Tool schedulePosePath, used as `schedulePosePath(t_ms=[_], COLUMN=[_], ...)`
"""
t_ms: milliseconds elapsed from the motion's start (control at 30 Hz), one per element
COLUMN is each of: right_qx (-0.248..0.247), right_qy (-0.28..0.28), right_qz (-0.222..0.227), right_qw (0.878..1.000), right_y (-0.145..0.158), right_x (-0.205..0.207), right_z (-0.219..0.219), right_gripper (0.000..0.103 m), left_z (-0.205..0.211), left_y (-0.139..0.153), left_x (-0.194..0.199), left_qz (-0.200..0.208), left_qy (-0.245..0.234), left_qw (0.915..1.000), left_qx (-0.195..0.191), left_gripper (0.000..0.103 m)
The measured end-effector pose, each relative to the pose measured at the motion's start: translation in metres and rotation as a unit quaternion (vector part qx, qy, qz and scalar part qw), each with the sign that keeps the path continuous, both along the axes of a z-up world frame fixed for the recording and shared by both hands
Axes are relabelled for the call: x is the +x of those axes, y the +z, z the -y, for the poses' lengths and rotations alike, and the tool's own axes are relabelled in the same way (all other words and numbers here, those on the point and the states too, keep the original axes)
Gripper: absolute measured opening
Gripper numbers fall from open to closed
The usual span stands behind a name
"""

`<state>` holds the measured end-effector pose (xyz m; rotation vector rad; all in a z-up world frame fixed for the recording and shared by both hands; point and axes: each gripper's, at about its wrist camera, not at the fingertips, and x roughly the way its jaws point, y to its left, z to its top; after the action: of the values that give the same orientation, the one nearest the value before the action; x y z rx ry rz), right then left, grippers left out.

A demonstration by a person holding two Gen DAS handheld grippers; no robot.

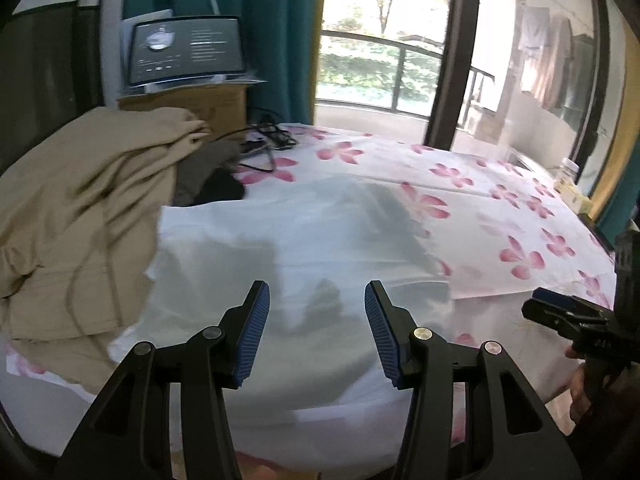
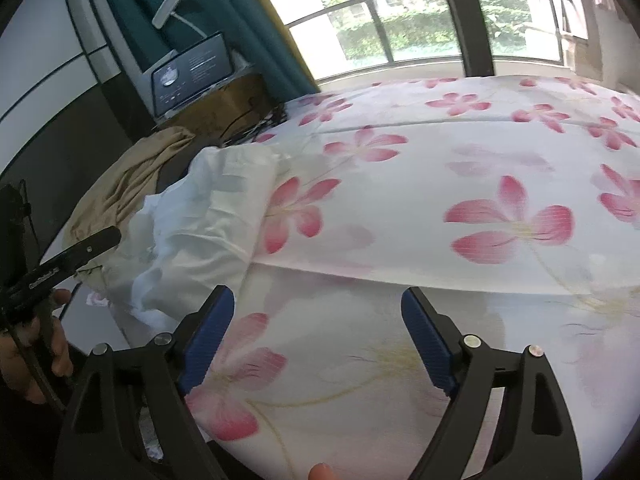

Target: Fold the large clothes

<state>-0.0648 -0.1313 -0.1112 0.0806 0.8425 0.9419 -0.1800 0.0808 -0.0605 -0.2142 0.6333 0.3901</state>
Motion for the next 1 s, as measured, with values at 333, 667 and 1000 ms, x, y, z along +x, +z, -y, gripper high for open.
schedulePosePath(t_ms=[333, 667, 1000], right_qx=[-0.025, -0.053, -0.064], right_qy=[-0.057, -0.114, -0.166], right_qz=[0.021, 0.054, 0.089], right_qw=[0.998, 0.991, 0.98], right_y=[0.003, 0.015, 0.043], right_x=[0.018, 0.04, 0.056], right_z=[0.044, 0.092, 0.13], right_gripper=[0.086, 0.086, 0.086], left_z=[0.044, 0.079, 0.105], left_y=[-0.001, 0.011, 0.04], left_x=[0.026, 0.047, 0.059], left_qz=[0.025, 0.057, 0.109], left_qy=[-0.06, -0.104, -0.129], left_qw=[0.9979, 0.9927, 0.9849], left_qx=[0.003, 0.018, 0.038], left_gripper=[0.054, 0.067, 0.072])
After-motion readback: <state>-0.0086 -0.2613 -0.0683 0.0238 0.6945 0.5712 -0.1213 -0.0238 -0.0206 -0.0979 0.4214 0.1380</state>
